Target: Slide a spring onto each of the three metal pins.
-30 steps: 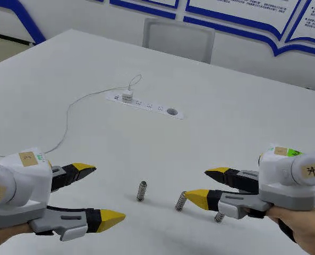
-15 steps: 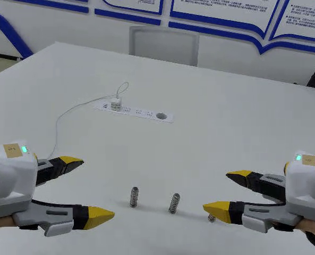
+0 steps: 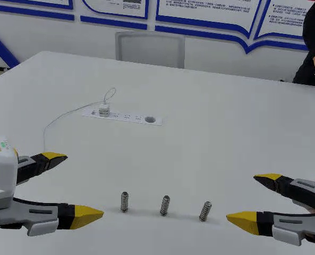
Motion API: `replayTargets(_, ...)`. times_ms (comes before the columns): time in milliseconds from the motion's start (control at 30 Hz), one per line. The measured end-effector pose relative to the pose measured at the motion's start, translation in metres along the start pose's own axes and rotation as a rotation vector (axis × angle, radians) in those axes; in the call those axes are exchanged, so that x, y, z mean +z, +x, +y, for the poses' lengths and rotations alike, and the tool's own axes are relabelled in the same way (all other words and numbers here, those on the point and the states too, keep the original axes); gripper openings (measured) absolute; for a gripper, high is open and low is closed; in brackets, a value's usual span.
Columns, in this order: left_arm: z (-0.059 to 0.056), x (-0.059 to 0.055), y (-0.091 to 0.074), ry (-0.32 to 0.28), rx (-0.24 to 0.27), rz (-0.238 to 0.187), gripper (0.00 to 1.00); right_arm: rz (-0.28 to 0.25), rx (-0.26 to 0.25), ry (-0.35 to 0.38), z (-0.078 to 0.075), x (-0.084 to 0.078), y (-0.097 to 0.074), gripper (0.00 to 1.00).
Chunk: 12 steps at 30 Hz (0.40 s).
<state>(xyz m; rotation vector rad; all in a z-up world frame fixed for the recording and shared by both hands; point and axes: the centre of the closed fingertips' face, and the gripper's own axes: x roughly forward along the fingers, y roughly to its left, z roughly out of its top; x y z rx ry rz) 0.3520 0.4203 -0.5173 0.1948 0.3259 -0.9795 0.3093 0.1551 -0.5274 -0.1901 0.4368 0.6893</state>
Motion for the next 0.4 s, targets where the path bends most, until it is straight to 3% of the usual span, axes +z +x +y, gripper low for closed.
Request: replayTargets(400, 0.004, -0.008, -0.003, -0.007, 0.001, 0.034, 0.98, 0.013, -0.014, 0.038, 0.003, -0.010, -0.008, 0.88)
